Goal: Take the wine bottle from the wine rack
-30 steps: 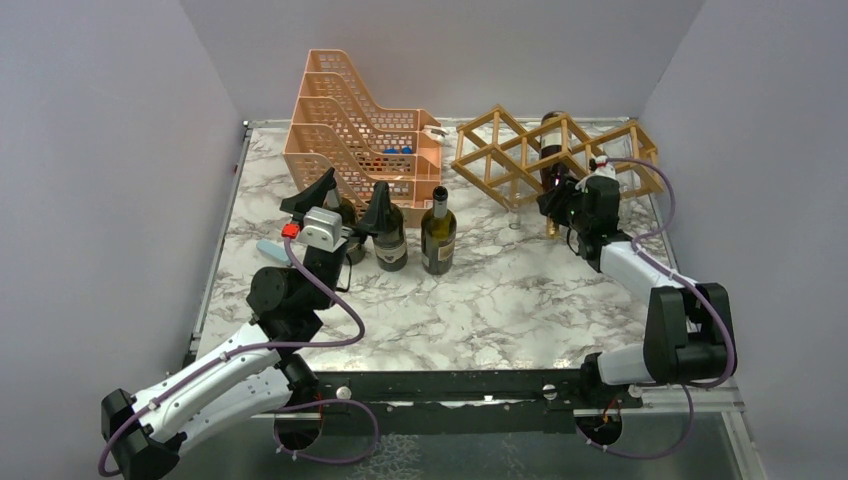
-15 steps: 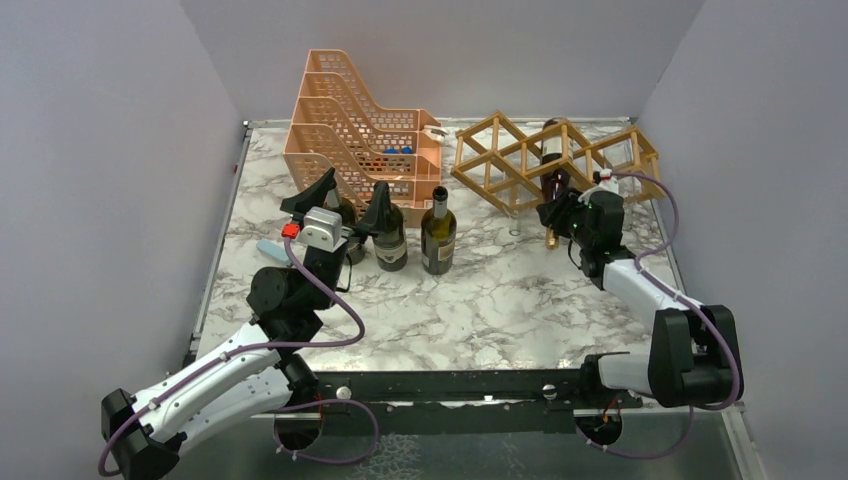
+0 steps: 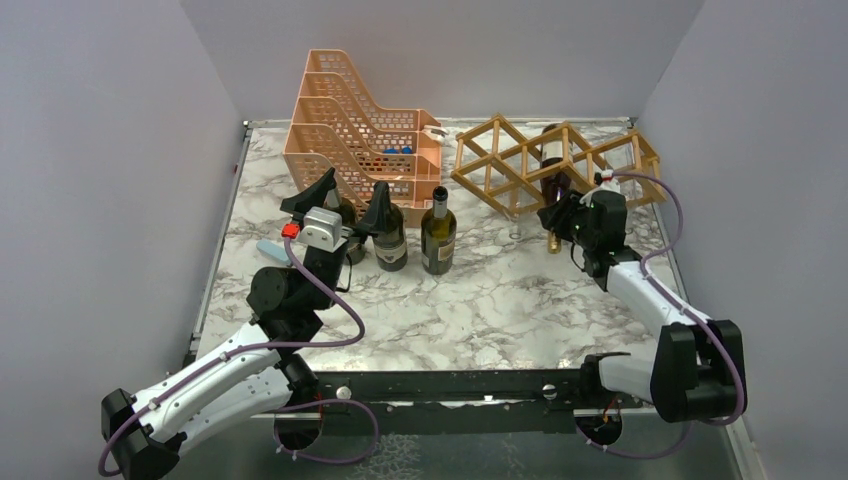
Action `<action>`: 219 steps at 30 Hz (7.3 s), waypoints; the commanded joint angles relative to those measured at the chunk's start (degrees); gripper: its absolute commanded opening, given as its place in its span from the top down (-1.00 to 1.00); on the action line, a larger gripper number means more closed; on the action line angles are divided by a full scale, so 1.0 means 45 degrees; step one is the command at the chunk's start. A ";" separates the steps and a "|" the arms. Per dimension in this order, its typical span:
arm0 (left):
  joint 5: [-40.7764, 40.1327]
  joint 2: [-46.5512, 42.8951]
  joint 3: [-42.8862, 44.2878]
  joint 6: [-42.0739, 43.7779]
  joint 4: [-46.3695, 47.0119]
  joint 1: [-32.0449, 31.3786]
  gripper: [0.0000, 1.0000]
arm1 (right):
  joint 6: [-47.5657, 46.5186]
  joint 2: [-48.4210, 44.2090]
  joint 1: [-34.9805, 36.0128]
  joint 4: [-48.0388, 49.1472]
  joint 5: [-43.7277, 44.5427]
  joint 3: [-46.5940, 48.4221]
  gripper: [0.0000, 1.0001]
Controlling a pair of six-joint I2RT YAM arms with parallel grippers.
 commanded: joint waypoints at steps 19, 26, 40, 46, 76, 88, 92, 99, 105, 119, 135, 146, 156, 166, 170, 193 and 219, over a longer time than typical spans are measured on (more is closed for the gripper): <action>0.3751 0.0913 0.0536 -0.0446 -0.0692 0.0074 -0.71 | -0.0453 -0.3809 0.0105 -0.0771 -0.0901 -0.1011 0.98; 0.3747 0.1014 0.0514 -0.0518 -0.0713 0.0073 -0.71 | -0.0024 -0.4710 0.0095 -0.2223 -0.0479 -0.0847 0.98; 0.3665 0.1071 0.0516 -0.0932 -0.0721 0.0064 -0.71 | 0.0498 -0.7249 0.0101 -0.5832 -0.0944 -0.0153 0.98; 0.3758 0.1223 0.0554 -0.1200 -0.0731 0.0059 -0.71 | 0.0851 -0.7982 0.0101 -0.7638 -0.1380 0.0325 0.98; 0.8815 0.1262 0.0966 -0.1356 -0.0877 -0.0222 -0.71 | -0.1339 -0.8034 0.0101 -1.5648 -0.4033 0.5690 0.98; 1.0354 0.4001 0.3351 0.2987 -0.6414 -0.5091 -0.80 | -0.2977 -0.6973 0.0439 -1.7737 -0.6752 0.6119 0.98; 0.8830 0.5599 0.4042 0.3961 -0.7265 -0.6039 -0.79 | -0.2996 -0.7075 0.0686 -1.7892 -0.6970 0.5722 0.98; 0.8712 0.8154 0.4636 0.5127 -0.6806 -0.6243 -0.83 | -0.2958 -0.7248 0.0881 -1.7826 -0.7766 0.5301 0.98; 0.8472 1.0087 0.4999 0.5474 -0.5345 -0.6241 -0.87 | -0.2977 -0.7567 0.0900 -1.7599 -0.7926 0.4827 0.98; 0.8968 1.2574 0.6100 0.4680 -0.3624 -0.6207 -0.66 | -0.2891 -0.7973 0.0922 -1.7569 -0.8555 0.4608 0.98; 0.7737 1.1947 0.4982 0.3281 -0.2739 -0.6208 0.30 | -0.2888 -0.7793 0.0922 -1.7695 -0.7397 0.5649 0.16; 0.7327 1.0747 0.3832 0.2305 -0.2430 -0.6227 0.61 | -0.2569 -0.7163 0.0917 -1.6862 -0.6492 0.6876 -0.72; 0.4686 0.8937 0.3398 0.0039 -0.2459 -0.6227 0.81 | -0.2034 -0.6936 0.0930 -1.5406 -0.2132 1.0185 -0.99; 0.1103 0.6012 0.2458 -0.2220 -0.3913 -0.6210 1.00 | -0.2302 -0.7006 0.0931 -1.3975 -0.1766 0.9476 -1.00; -0.0385 0.4924 0.2101 -0.2610 -0.4883 -0.6207 1.00 | -0.2092 -0.7052 0.0929 -1.3715 -0.2145 0.8824 -1.00; -0.3831 0.0358 0.0672 -0.4488 -0.8875 -0.1354 1.00 | -0.1712 -0.7066 0.0931 -1.3334 -0.2782 0.7412 -0.99; -0.4035 -0.1098 -0.0526 -0.3086 -0.8397 -0.0172 0.16 | -0.1634 -0.7302 0.0921 -1.3429 -0.2817 0.6867 -0.99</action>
